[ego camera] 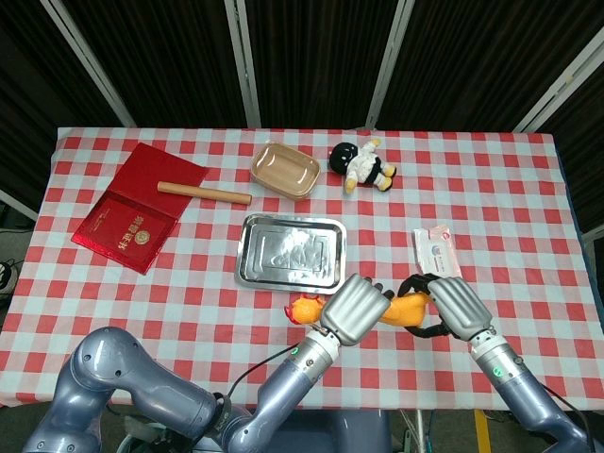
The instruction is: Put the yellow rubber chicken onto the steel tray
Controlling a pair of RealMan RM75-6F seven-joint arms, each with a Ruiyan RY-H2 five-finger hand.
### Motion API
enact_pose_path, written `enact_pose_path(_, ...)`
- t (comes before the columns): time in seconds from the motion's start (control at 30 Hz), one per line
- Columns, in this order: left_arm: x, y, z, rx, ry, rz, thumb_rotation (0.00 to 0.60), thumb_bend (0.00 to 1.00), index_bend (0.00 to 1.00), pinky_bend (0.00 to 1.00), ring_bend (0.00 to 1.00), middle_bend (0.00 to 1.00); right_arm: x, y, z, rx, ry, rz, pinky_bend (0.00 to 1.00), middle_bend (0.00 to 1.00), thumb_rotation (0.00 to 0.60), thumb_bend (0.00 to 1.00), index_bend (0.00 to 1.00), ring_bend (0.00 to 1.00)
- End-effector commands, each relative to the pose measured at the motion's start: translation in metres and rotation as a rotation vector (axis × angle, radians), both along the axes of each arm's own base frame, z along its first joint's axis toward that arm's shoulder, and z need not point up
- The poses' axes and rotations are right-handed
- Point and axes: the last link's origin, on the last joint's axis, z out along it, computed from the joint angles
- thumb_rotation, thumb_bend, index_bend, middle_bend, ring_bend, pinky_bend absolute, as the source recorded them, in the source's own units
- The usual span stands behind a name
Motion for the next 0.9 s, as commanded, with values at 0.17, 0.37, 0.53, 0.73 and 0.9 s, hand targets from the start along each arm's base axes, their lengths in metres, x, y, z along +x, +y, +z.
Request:
enact_pose_path(0.17, 0.001, -0.0003, 0.0006, -0.001, 0.0, 0.001, 0.6, 0.5, 0.54, 0.68, 0.53, 0.6, 0.0022, -0.0005, -0.0009, -0.017, -0.024, 0.002, 0.87, 0.84, 0.6, 0.74, 1.0, 0.9)
enact_pose_path(0.37, 0.0038, -0.003, 0.0019, 0.006, 0.002, -0.009, 0.6, 0.5, 0.54, 0.68, 0.53, 0.6, 0.0018, -0.0006, -0.002, -0.022, -0.03, 0.003, 0.87, 0.83, 0.6, 0.74, 0.96, 0.87)
enact_pose_path(0.53, 0.0034, -0.0028, 0.0017, 0.008, 0.006, -0.005, 0.6, 0.5, 0.54, 0.68, 0.53, 0.6, -0.0009, 0.0028, -0.002, 0.007, -0.013, 0.003, 0.72, 0.52, 0.6, 0.43, 0.47, 0.55)
enact_pose_path(0.73, 0.0014, -0.0003, 0.0008, 0.011, 0.008, 0.006, 0.6, 0.5, 0.54, 0.68, 0.53, 0.6, -0.0037, 0.0044, -0.0003, 0.028, -0.013, -0.006, 0.37, 0.2, 0.6, 0.18, 0.05, 0.23)
enact_pose_path(0.9, 0.001, 0.0009, 0.0013, 0.014, 0.002, 0.004, 0.6, 0.5, 0.54, 0.68, 0.53, 0.6, -0.005, 0.0052, -0.0005, 0.046, 0.0, -0.011, 0.19, 0.0, 0.6, 0.1, 0.0, 0.02)
